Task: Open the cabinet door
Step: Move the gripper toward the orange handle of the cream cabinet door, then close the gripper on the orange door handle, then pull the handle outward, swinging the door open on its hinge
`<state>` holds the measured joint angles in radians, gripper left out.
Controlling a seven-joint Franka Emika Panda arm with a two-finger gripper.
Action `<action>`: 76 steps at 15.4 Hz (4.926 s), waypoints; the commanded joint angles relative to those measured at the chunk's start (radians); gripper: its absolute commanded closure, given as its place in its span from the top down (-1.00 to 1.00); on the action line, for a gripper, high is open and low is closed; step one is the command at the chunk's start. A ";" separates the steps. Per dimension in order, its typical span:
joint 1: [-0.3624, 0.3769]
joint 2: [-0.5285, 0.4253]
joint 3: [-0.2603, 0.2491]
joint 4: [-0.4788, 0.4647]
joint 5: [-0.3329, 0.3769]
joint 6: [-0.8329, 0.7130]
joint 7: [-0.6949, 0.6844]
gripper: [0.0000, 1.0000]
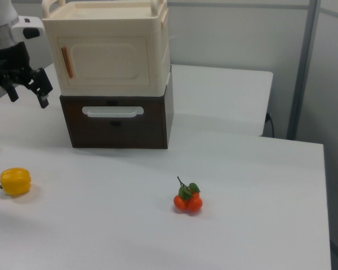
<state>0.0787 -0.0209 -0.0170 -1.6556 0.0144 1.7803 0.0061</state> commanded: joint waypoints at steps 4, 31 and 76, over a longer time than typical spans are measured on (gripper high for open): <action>0.003 0.004 0.006 -0.018 0.036 0.275 -0.006 1.00; 0.018 0.283 0.063 0.083 0.062 0.945 -0.051 -0.17; -0.072 0.073 0.065 -0.063 0.022 0.547 -0.040 0.55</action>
<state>0.0264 0.1117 0.0514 -1.6875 0.0238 2.4495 -0.0382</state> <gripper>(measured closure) 0.502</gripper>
